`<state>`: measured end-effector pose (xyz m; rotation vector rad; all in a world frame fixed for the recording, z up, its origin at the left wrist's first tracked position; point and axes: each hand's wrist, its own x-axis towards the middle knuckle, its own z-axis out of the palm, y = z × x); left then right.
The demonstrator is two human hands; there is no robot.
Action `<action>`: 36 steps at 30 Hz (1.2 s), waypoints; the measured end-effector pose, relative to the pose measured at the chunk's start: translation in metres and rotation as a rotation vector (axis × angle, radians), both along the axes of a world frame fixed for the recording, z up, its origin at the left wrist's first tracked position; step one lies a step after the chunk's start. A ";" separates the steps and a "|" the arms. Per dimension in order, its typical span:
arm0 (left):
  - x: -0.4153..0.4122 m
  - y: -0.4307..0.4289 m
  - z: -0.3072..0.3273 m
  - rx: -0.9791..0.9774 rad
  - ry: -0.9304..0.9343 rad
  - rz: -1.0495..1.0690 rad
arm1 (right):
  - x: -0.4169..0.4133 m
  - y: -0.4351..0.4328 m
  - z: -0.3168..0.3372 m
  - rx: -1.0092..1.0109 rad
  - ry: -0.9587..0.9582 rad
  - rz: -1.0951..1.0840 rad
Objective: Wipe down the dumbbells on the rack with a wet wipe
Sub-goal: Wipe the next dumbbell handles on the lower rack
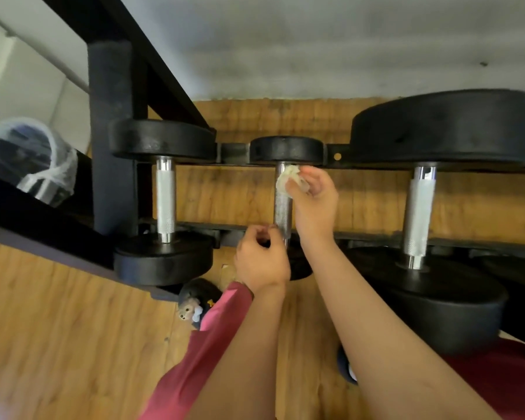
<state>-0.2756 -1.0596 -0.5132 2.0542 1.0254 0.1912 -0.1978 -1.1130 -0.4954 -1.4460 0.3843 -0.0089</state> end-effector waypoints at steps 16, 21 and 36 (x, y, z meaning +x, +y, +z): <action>-0.001 -0.001 -0.006 0.041 -0.048 0.018 | 0.009 0.009 -0.007 -0.114 -0.008 -0.085; -0.001 -0.001 -0.007 0.019 -0.037 0.035 | 0.011 0.014 -0.005 -0.076 0.030 -0.044; -0.002 -0.001 -0.008 0.030 -0.025 0.027 | 0.014 0.002 -0.005 -0.058 0.077 0.037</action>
